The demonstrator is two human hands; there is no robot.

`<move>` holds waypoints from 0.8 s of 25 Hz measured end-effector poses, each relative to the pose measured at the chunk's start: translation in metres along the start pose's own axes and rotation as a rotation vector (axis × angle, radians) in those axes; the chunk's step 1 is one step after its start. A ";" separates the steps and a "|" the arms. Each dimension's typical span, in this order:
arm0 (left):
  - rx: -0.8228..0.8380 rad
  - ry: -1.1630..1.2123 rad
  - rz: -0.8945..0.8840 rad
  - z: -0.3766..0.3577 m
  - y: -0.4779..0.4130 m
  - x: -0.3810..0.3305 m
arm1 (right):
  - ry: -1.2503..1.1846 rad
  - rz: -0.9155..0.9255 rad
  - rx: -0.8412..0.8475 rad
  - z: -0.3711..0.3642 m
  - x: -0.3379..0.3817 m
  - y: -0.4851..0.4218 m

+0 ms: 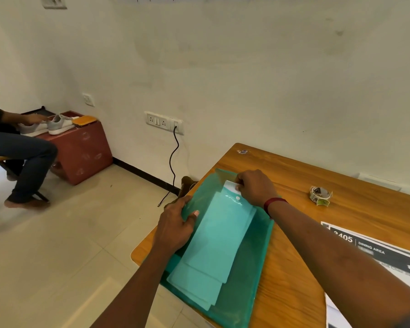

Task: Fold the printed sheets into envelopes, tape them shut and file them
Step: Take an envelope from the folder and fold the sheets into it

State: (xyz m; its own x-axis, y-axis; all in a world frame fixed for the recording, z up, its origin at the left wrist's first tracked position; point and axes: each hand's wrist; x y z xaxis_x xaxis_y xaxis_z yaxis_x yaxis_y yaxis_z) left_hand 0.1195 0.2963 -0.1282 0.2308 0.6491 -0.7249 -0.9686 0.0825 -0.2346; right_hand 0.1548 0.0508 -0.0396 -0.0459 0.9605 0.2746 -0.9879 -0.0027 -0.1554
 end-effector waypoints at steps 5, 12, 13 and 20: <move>0.006 0.001 -0.014 0.003 0.001 -0.005 | 0.115 0.133 -0.225 0.019 0.013 0.011; 0.008 0.057 -0.027 0.008 0.006 -0.013 | 0.220 0.273 -0.389 0.061 0.025 0.030; 0.008 0.051 -0.029 0.009 0.006 -0.014 | 0.218 0.282 -0.409 0.066 0.027 0.032; 0.044 0.040 -0.014 0.010 0.006 -0.015 | 0.172 0.280 -0.521 0.113 0.035 0.044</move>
State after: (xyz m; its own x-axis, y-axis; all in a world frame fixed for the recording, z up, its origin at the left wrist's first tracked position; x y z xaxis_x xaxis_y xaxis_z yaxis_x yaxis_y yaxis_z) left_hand 0.1089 0.2945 -0.1128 0.2472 0.6171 -0.7471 -0.9681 0.1248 -0.2172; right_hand 0.0934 0.0530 0.0701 -0.2253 0.9743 0.0063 -0.7377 -0.1664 -0.6543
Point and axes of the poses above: each hand's wrist, its own y-axis away from the middle knuckle, its own z-axis out of the back of the hand, x = y × z, and after that the axes turned 2 degrees about -z, right-handed
